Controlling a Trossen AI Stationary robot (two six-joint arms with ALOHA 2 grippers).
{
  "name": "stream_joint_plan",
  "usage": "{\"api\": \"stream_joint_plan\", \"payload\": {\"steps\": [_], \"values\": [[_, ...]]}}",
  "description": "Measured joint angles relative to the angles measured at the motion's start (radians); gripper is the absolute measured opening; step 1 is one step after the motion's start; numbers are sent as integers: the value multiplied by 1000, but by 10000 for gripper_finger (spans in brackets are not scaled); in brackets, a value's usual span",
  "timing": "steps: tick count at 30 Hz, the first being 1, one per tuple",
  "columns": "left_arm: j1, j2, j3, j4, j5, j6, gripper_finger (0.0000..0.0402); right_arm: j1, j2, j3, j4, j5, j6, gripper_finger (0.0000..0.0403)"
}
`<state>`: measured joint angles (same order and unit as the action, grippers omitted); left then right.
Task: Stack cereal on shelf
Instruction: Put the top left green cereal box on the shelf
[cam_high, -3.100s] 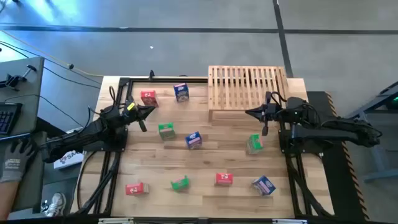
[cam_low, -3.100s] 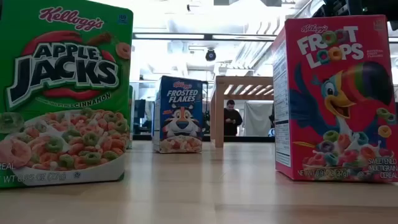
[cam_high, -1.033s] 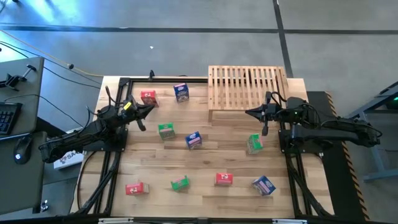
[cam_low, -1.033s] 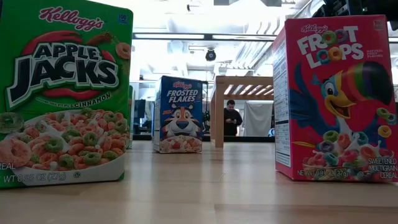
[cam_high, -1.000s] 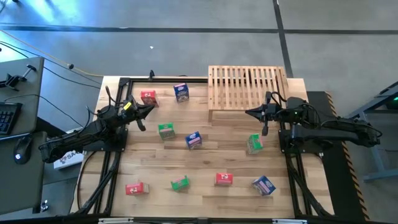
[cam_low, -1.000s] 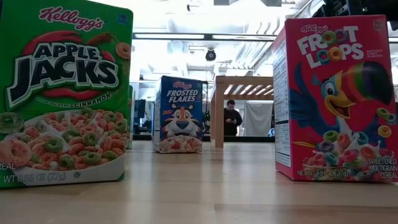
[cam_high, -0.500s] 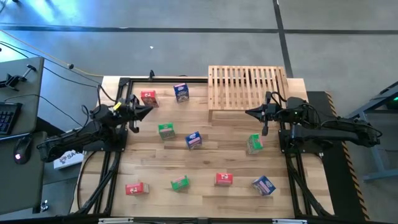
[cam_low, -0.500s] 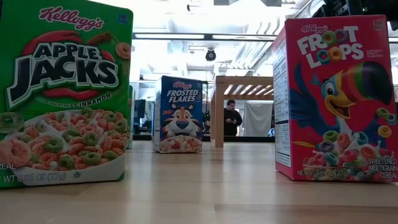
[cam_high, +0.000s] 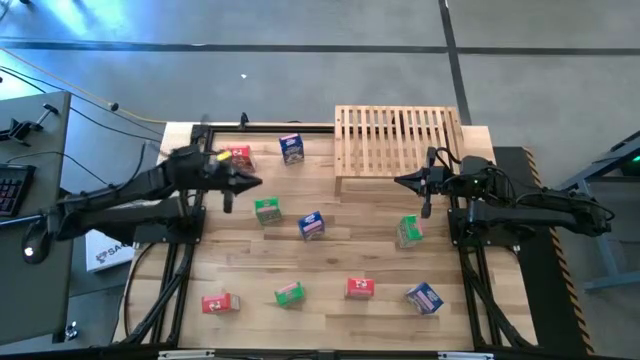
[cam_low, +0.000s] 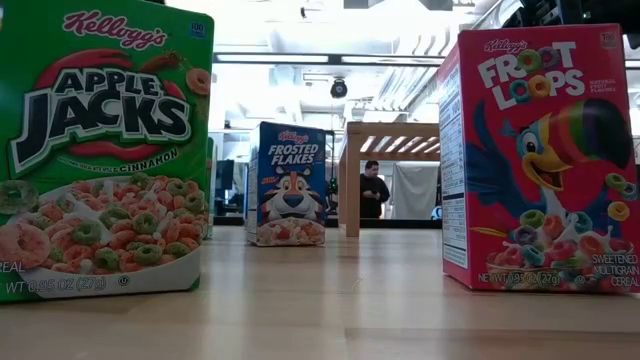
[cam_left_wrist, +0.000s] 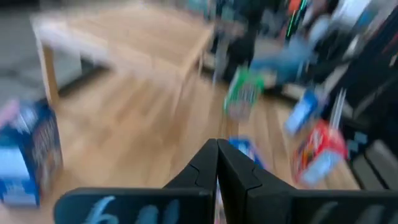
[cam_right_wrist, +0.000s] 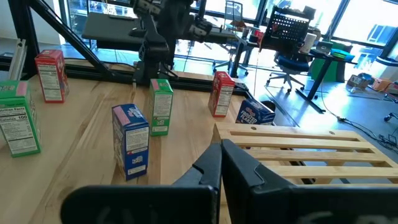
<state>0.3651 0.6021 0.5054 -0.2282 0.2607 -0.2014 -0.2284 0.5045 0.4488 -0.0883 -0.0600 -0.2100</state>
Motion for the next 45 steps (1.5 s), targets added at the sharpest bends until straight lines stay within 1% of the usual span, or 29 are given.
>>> {"api": "stream_joint_plan", "payload": {"steps": [3, 7, 11, 13, 18, 22, 25, 27, 29, 36, 45], "values": [[-26, 117, 87, -141, -7, 3, 8, 0, 0, 0, 0, 0, 0, 0], [-54, 268, 220, -311, -12, 24, 40, 0, 0, 0, 0, 0, 0, 0], [-71, 426, 383, -492, -12, 81, 92, 0, 0, 0, 0, 0, 0, 0], [-83, 509, 457, -565, -28, 117, 122, 0, 0, 0, 0, 0, 0, 0], [-128, 691, 623, -762, -139, 211, 196, 0, 0, 0, 0, 0, 0, 0], [-160, 789, 711, -900, -184, 231, 245, 0, 0, 0, 0, 0, 0, 0], [-182, 819, 715, -928, -185, 219, 271, 0, 0, 0, -1, 0, 0, 0], [-191, 830, 716, -924, -190, 209, 283, 0, 0, 0, -1, 0, 0, 0], [-197, 839, 716, -920, -218, 193, 290, 0, 0, 0, -1, 0, 0, 0], [-197, 864, 711, -872, -236, 177, 290, 0, 0, 0, -1, 0, 0, 0], [-195, 857, 604, -839, -245, 150, 290, 0, 0, 0, -1, 0, 0, 0]]}}
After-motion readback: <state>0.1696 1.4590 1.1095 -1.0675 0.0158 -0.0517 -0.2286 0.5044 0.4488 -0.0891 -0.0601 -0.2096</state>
